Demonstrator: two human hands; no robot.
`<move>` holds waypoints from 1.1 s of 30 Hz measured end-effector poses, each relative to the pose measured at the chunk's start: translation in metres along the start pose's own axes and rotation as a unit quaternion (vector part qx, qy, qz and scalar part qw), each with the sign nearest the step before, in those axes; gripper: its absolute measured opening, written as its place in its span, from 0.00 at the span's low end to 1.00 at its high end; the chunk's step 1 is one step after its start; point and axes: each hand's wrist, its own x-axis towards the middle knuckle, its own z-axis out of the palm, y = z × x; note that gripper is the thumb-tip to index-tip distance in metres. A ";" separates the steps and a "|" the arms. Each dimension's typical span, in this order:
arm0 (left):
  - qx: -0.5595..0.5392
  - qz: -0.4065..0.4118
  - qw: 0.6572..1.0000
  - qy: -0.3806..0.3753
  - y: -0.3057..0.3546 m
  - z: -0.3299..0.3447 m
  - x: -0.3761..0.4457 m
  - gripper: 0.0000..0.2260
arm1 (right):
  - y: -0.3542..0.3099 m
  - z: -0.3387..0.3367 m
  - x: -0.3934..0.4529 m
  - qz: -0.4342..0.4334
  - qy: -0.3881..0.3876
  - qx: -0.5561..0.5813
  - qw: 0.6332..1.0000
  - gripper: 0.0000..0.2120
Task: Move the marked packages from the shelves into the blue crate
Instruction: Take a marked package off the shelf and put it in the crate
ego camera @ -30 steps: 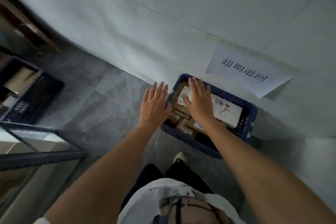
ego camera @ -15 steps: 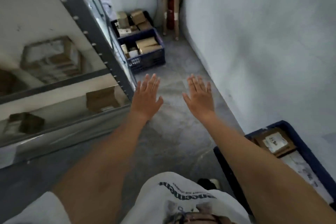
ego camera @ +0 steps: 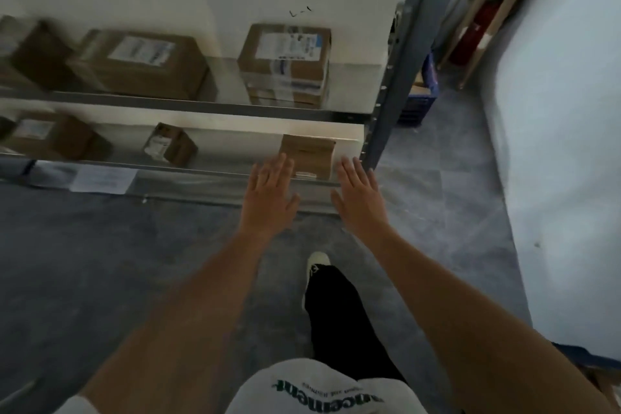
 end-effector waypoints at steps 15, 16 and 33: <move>-0.062 -0.013 0.997 -0.048 -0.137 0.047 0.103 0.30 | -0.006 0.109 0.126 0.159 -0.109 0.061 0.979 0.32; -0.062 -0.011 0.996 -0.056 -0.143 0.051 0.106 0.30 | -0.009 0.112 0.130 0.164 -0.109 0.062 0.978 0.32; -0.212 -0.038 0.963 -0.160 -0.139 0.232 0.166 0.29 | 0.027 0.216 0.203 0.382 -0.023 0.308 0.871 0.34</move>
